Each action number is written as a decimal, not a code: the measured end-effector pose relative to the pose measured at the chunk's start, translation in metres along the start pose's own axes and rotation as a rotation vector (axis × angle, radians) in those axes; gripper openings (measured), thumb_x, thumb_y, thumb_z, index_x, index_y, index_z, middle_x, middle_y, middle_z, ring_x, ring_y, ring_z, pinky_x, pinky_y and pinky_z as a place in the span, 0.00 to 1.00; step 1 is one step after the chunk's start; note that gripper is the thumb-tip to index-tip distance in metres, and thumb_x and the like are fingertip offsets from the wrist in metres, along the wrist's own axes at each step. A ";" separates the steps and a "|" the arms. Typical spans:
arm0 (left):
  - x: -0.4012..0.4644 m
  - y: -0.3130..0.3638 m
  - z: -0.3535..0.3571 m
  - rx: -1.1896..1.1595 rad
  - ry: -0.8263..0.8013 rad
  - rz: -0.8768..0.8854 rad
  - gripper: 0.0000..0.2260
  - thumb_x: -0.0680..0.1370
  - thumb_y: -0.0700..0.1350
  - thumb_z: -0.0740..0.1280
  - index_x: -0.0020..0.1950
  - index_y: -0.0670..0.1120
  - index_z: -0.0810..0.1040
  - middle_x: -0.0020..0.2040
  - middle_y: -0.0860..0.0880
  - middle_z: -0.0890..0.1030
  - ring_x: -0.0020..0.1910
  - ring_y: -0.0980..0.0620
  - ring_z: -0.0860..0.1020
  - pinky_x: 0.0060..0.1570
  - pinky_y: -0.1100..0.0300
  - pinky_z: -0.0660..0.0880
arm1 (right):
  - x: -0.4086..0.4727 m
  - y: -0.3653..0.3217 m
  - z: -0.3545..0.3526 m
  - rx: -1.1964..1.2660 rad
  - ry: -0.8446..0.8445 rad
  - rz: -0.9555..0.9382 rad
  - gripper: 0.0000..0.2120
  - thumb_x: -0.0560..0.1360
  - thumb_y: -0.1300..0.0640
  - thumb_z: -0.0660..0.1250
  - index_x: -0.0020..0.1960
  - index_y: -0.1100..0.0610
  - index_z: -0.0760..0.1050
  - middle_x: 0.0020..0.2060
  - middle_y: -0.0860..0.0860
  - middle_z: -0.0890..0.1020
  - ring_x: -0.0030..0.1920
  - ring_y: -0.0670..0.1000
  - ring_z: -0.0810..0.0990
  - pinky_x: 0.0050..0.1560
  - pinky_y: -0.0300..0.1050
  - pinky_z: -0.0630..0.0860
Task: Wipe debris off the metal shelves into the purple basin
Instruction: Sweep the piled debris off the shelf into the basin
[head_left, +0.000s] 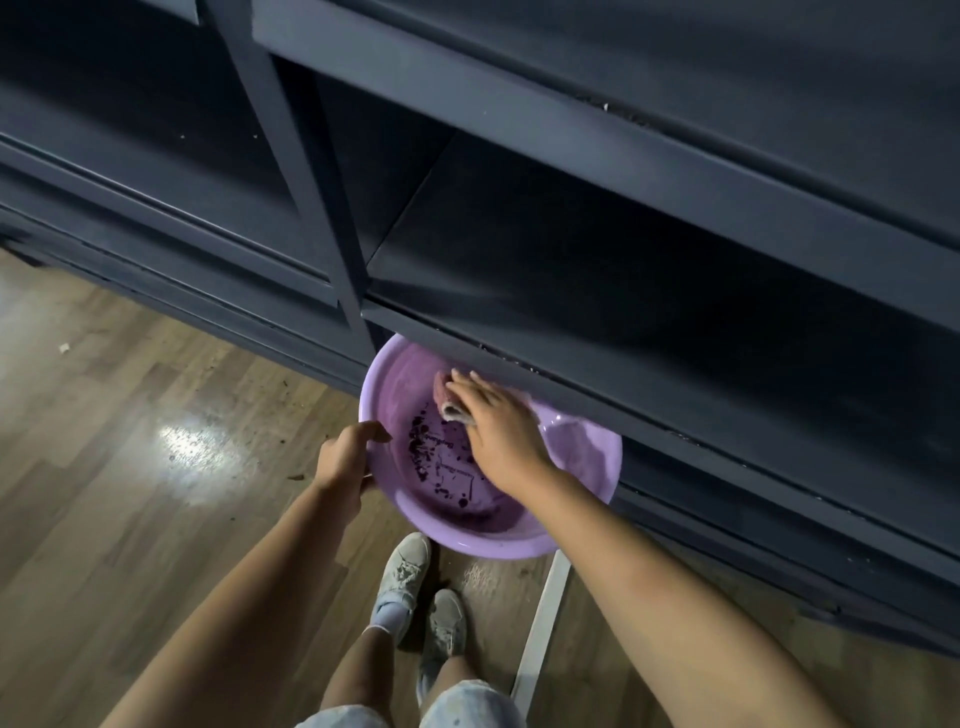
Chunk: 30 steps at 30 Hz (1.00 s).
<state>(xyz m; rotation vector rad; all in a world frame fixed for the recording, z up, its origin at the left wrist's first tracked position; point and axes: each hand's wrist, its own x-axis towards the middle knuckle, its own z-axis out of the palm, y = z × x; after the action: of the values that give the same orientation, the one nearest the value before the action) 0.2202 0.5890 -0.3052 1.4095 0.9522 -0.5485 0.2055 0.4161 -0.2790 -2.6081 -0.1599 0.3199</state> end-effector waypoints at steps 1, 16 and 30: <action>-0.002 -0.002 -0.001 0.003 0.005 0.001 0.02 0.71 0.36 0.64 0.42 0.40 0.74 0.41 0.44 0.77 0.33 0.49 0.75 0.24 0.62 0.72 | -0.005 -0.002 0.002 0.002 0.002 0.013 0.25 0.80 0.66 0.55 0.75 0.54 0.58 0.75 0.47 0.60 0.75 0.48 0.55 0.73 0.39 0.47; -0.027 -0.056 -0.011 -0.010 -0.008 -0.014 0.11 0.71 0.35 0.64 0.53 0.37 0.73 0.39 0.43 0.75 0.32 0.48 0.73 0.18 0.66 0.71 | -0.090 0.017 0.003 -0.052 0.146 0.152 0.24 0.78 0.65 0.58 0.73 0.57 0.63 0.70 0.53 0.70 0.71 0.52 0.67 0.69 0.48 0.63; -0.072 -0.031 -0.095 0.250 -0.219 0.057 0.25 0.53 0.44 0.66 0.48 0.36 0.77 0.38 0.40 0.75 0.32 0.44 0.73 0.24 0.63 0.69 | -0.147 -0.026 -0.035 -0.304 0.427 0.208 0.24 0.70 0.72 0.63 0.66 0.64 0.72 0.64 0.57 0.76 0.66 0.58 0.74 0.68 0.52 0.65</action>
<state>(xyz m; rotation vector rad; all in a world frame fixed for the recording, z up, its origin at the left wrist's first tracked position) 0.1342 0.6622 -0.2548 1.5562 0.6832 -0.7827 0.0714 0.3970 -0.2081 -2.9279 0.2286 -0.2129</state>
